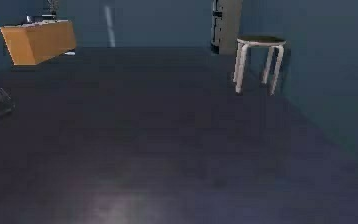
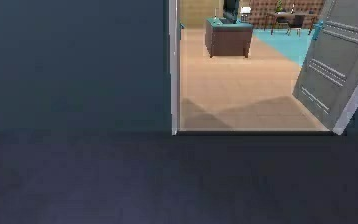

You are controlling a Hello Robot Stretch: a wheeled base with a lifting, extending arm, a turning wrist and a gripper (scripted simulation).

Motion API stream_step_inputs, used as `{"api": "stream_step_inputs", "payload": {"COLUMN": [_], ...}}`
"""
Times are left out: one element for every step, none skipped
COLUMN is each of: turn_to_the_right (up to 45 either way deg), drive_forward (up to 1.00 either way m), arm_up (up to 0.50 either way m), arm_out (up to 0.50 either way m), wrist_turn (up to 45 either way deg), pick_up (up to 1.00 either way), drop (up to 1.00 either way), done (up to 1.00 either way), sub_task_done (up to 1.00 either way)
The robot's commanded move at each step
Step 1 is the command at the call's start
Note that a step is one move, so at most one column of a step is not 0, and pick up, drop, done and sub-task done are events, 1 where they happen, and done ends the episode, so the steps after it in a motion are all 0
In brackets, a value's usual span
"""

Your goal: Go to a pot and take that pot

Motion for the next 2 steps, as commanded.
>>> {"api": "stream_step_inputs", "payload": {"turn_to_the_right": [-45.0, -36.0], "drive_forward": [0.00, 0.00], "arm_up": [0.00, 0.00], "arm_out": [0.00, 0.00], "wrist_turn": [0.0, 0.0], "pick_up": [0.00, 0.00], "drop": [0.00, 0.00], "done": [0.00, 0.00], "sub_task_done": [0.00, 0.00]}}
